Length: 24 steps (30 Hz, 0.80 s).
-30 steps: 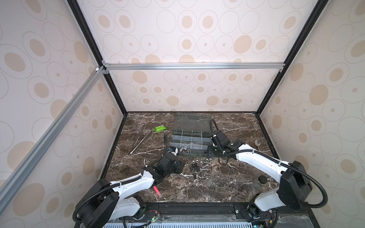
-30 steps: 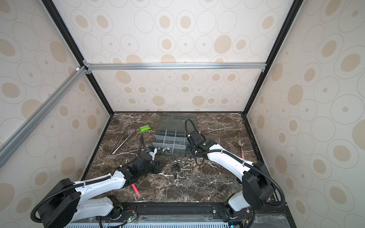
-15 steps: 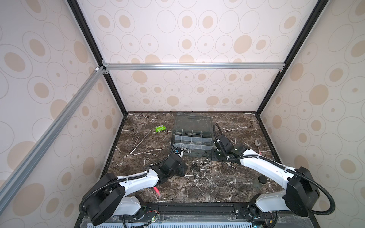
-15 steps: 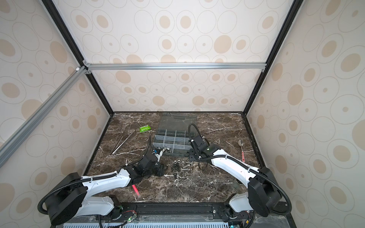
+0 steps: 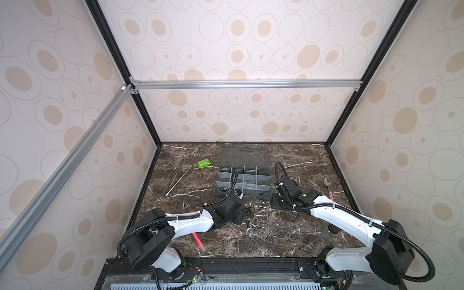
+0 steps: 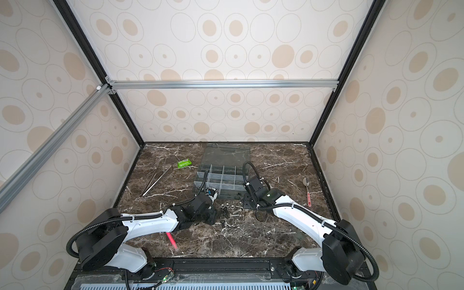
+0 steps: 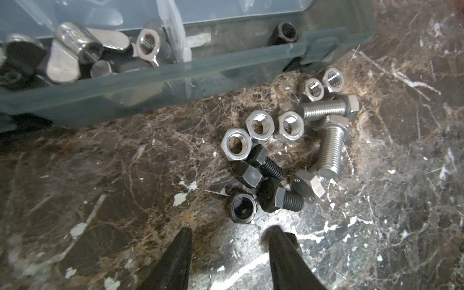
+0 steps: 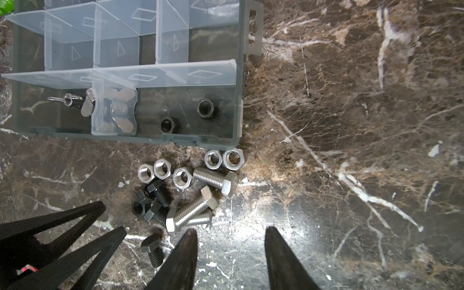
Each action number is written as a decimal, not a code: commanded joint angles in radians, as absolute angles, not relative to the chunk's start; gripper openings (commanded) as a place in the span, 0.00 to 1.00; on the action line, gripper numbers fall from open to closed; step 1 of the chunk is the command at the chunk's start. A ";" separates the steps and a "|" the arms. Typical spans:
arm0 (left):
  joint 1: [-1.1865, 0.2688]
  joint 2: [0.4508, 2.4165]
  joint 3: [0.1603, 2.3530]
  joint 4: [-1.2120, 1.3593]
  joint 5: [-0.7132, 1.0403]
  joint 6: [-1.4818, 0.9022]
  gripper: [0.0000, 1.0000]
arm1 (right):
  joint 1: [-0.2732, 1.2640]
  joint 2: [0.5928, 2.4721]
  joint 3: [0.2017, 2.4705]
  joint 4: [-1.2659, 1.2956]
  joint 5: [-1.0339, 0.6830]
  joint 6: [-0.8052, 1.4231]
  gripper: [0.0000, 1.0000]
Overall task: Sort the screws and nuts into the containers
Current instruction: 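Withdraw the right gripper from the organizer while the left gripper moves over the pile, then lower the left gripper onto a black hex nut in the pile and close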
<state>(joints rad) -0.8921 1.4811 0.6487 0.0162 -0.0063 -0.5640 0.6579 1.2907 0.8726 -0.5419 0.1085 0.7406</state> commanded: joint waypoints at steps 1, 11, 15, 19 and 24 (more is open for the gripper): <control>-0.909 1.505 0.699 -0.010 -0.026 -0.538 0.50 | 0.664 1.269 0.857 -0.562 0.123 0.758 0.47; -0.923 1.576 0.747 -0.035 -0.044 -0.501 0.50 | 0.665 1.251 0.849 -0.576 0.127 0.761 0.47; -0.927 1.600 0.764 -0.057 -0.057 -0.489 0.50 | 0.665 1.244 0.845 -0.577 0.132 0.765 0.47; -0.927 1.624 0.775 -0.084 -0.079 -0.486 0.48 | 0.665 1.243 0.842 -0.579 0.134 0.766 0.47; -0.929 1.636 0.785 -0.112 -0.121 -0.489 0.47 | 0.665 1.249 0.838 -0.576 0.132 0.770 0.47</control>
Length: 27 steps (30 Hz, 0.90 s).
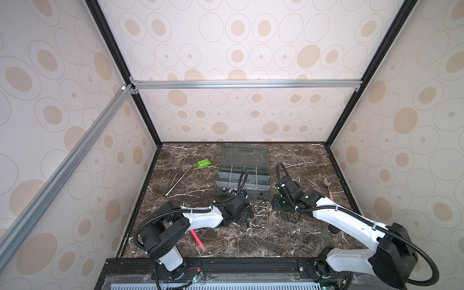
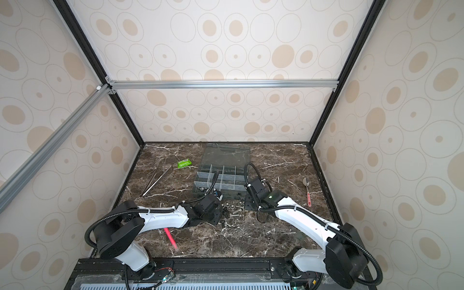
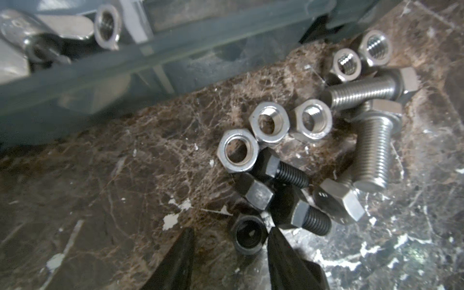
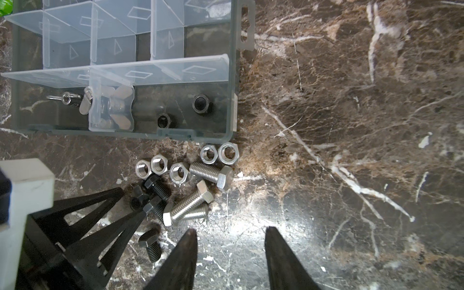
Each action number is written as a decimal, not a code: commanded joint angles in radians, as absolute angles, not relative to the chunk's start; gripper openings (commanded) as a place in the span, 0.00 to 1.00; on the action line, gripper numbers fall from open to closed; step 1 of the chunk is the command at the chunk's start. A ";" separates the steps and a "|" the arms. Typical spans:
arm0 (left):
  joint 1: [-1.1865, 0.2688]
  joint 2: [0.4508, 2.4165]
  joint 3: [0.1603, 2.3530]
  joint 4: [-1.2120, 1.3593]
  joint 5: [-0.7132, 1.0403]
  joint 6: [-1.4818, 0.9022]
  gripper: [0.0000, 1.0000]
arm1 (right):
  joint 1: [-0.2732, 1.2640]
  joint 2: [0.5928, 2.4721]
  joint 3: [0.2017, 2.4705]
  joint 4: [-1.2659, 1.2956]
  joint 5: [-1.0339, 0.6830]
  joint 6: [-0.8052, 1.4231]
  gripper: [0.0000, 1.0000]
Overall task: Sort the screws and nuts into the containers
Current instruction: 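Lower the left gripper onto a black hex nut in the pile and close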
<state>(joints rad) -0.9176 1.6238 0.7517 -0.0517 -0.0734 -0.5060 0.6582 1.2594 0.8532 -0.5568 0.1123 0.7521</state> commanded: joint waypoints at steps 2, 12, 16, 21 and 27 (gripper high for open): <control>-0.929 1.638 0.790 -0.122 -0.139 -0.489 0.46 | 0.664 1.250 0.835 -0.572 0.132 0.770 0.47; -0.928 1.681 0.836 -0.114 -0.119 -0.470 0.43 | 0.665 1.253 0.830 -0.568 0.130 0.771 0.47; -0.929 1.700 0.844 -0.118 -0.117 -0.462 0.40 | 0.666 1.246 0.817 -0.566 0.130 0.774 0.47; -0.929 1.713 0.842 -0.122 -0.119 -0.465 0.34 | 0.665 1.237 0.808 -0.567 0.134 0.781 0.48; -0.929 1.689 0.820 -0.138 -0.124 -0.478 0.31 | 0.664 1.235 0.810 -0.568 0.133 0.780 0.48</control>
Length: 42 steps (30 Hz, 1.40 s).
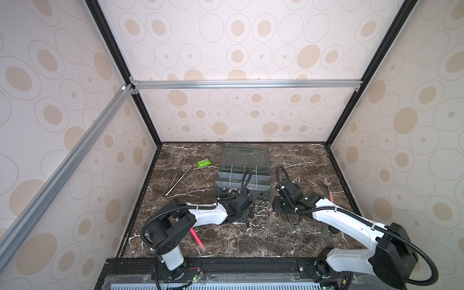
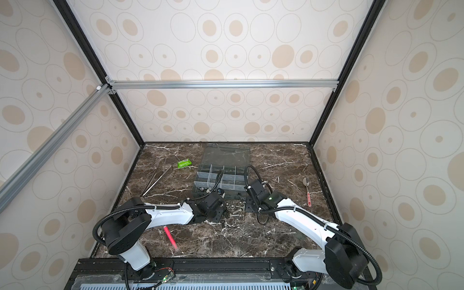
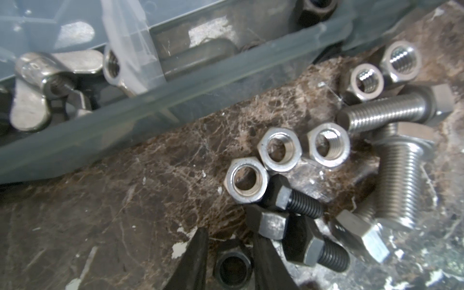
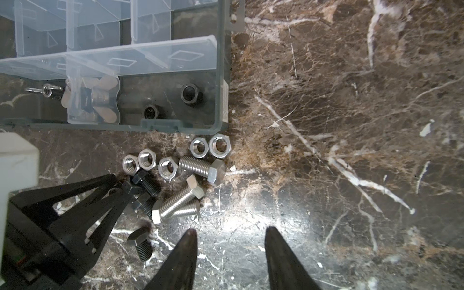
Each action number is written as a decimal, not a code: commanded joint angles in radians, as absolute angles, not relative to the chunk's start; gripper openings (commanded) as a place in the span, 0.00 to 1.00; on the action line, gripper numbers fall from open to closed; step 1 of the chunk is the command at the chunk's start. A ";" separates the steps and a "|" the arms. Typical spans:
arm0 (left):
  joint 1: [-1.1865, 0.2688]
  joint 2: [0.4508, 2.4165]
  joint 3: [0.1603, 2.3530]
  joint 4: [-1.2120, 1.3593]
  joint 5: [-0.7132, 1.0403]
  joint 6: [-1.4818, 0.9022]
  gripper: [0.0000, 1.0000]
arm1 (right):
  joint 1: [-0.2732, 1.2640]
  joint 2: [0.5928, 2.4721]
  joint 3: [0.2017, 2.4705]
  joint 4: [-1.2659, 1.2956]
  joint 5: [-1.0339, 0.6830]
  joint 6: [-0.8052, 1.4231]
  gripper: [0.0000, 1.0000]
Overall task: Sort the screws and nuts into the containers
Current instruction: 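Lower the left gripper onto a black hex nut in the pile and close, then carry the black nut with the left gripper into the organizer compartment and release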
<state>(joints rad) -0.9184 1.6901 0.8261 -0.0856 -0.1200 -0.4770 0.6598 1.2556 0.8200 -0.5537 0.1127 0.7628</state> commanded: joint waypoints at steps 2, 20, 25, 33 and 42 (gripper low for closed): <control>-0.929 1.669 0.804 -0.137 -0.124 -0.481 0.31 | 0.665 1.235 0.807 -0.567 0.134 0.780 0.47; -0.929 1.647 0.790 -0.147 -0.129 -0.474 0.19 | 0.666 1.244 0.803 -0.557 0.133 0.788 0.48; -0.930 1.605 0.803 -0.175 -0.132 -0.474 0.17 | 0.665 1.241 0.816 -0.570 0.142 0.779 0.48; -0.919 1.534 0.948 -0.185 -0.175 -0.410 0.17 | 0.665 1.207 0.832 -0.594 0.176 0.768 0.48; -0.856 1.736 1.227 -0.187 -0.137 -0.322 0.18 | 0.666 1.166 0.833 -0.633 0.189 0.771 0.48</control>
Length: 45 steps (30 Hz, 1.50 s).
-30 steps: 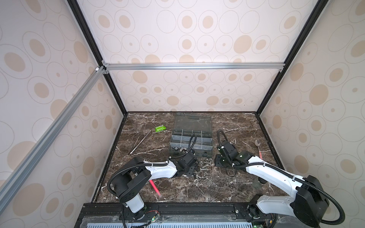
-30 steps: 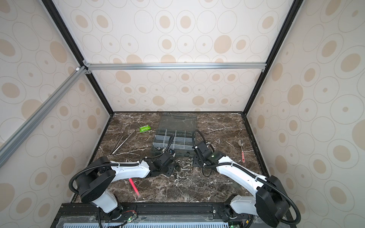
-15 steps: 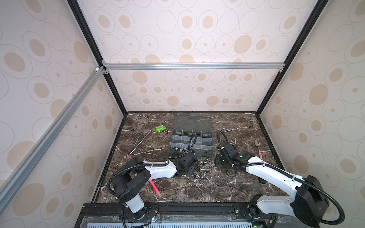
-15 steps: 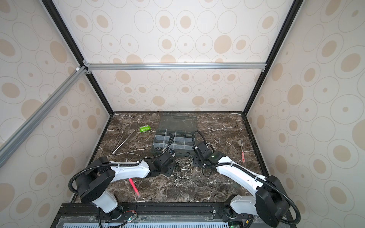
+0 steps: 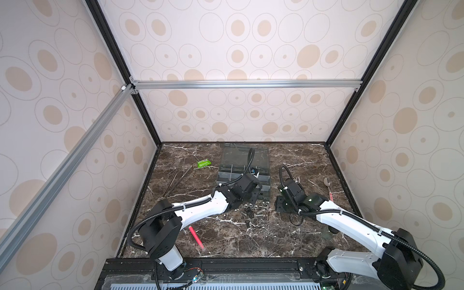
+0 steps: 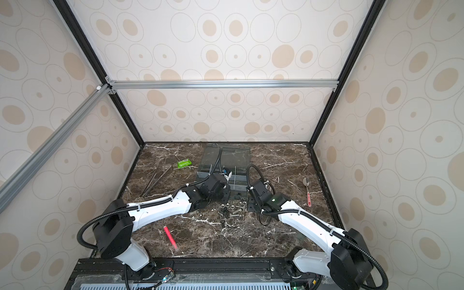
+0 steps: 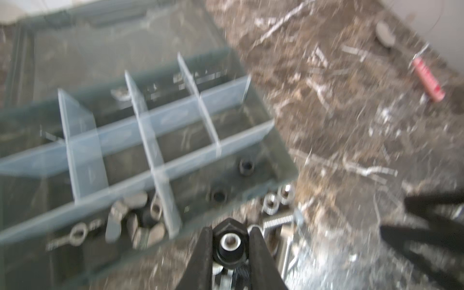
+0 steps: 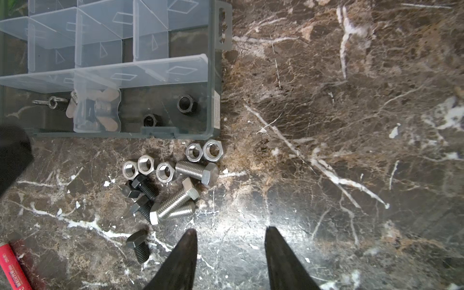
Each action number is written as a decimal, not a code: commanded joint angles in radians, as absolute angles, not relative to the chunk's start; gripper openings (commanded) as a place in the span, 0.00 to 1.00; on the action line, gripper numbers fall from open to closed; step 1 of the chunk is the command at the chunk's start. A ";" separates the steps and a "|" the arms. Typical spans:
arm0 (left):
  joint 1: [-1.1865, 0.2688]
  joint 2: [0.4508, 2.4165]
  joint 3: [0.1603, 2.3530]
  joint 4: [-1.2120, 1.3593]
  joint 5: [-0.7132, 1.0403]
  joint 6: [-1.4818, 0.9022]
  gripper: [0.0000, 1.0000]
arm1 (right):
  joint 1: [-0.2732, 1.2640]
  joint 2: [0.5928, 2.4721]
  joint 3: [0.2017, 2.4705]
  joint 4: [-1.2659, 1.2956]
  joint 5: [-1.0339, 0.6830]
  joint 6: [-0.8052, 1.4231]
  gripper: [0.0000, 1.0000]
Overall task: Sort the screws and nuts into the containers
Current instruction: 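Carry the black nut with the left gripper into the organizer compartment and release, then withdraw the left gripper from the organizer back toward the robot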
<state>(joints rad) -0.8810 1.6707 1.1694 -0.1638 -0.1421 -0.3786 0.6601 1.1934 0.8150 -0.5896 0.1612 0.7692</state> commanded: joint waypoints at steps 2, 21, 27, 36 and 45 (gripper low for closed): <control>-0.841 1.781 1.264 -0.186 -0.123 -0.322 0.18 | 0.666 1.150 0.824 -0.640 0.198 0.775 0.47; -0.790 1.815 1.236 -0.107 -0.069 -0.403 0.44 | 0.665 1.128 0.808 -0.649 0.204 0.790 0.48; -0.772 1.689 1.126 -0.055 -0.063 -0.432 0.44 | 0.666 1.136 0.811 -0.649 0.192 0.790 0.48; -0.736 1.470 0.927 0.000 -0.084 -0.488 0.45 | 0.665 1.152 0.816 -0.637 0.176 0.790 0.48; -0.686 1.274 0.754 0.001 -0.107 -0.522 0.46 | 0.669 1.194 0.836 -0.621 0.157 0.780 0.48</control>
<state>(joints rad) -0.7029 1.3254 0.7757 -0.0116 -0.0807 -0.4984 0.6605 1.1786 0.8135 -0.6155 0.1623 0.7742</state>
